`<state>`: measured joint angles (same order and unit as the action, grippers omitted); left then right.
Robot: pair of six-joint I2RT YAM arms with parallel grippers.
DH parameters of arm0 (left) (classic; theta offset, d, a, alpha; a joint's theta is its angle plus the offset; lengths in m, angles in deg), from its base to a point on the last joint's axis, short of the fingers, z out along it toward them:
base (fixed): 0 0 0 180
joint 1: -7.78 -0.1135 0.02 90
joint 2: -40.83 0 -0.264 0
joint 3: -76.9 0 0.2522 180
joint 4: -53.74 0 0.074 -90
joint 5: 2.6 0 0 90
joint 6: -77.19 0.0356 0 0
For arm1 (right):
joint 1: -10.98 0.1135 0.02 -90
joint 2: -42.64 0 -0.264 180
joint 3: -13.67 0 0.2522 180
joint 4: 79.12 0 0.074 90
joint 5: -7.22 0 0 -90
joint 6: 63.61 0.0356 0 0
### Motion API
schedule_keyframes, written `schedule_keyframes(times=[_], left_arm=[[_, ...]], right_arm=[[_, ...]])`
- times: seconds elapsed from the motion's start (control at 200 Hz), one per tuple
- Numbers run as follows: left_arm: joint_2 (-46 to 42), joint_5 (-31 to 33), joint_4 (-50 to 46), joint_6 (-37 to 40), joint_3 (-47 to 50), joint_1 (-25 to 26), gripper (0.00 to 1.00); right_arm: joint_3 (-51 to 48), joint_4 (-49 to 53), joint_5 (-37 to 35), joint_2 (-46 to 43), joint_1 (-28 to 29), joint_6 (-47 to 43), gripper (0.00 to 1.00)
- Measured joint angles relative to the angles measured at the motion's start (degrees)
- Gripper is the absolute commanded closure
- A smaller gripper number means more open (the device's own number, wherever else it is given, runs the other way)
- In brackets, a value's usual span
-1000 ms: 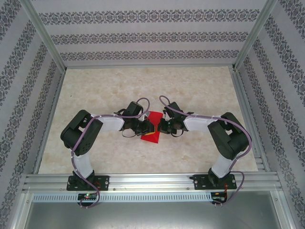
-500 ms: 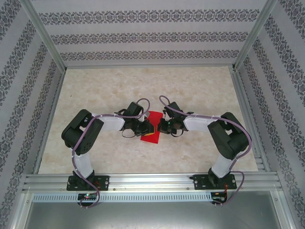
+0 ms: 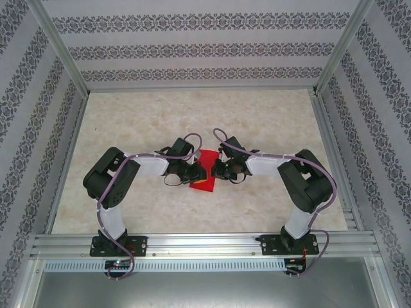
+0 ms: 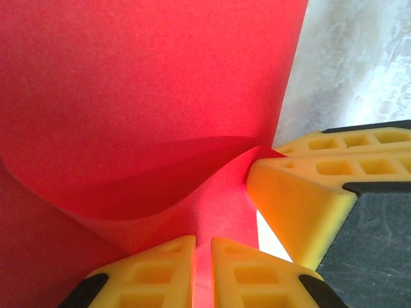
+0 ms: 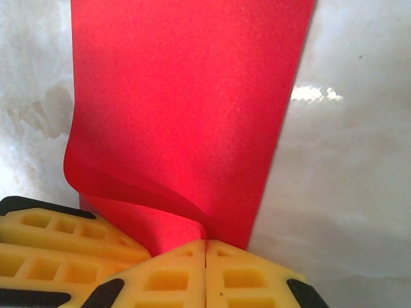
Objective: Fold a paper plane with a square sheet of paper (pick it up from the middle)
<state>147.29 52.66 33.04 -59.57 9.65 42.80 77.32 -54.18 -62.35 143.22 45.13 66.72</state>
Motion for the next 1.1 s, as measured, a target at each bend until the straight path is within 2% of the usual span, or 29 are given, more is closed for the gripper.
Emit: schedule_keyframes(times=[0.17,0.305,0.495,0.729,1.099], left_arm=[[0.39,0.61,-1.53,0.00,-0.83,0.13,0.86],[0.61,1.18,-2.69,0.00,-1.49,0.31,0.86],[0.74,1.57,-3.58,-0.02,-1.97,0.37,0.88],[0.81,1.88,-4.26,0.00,-2.25,0.42,0.91],[0.81,2.38,-4.81,-0.02,-2.62,0.63,0.92]], right_arm=[[0.50,1.81,-1.22,-0.63,0.26,-0.02,0.80],[0.61,5.68,-4.87,-4.50,0.24,-0.66,0.78],[0.61,7.02,-6.49,-9.16,0.63,-1.31,0.85],[1.03,6.29,-5.38,-5.77,3.52,-1.07,0.95],[1.27,4.70,-4.02,-1.57,4.37,-0.85,0.97]])
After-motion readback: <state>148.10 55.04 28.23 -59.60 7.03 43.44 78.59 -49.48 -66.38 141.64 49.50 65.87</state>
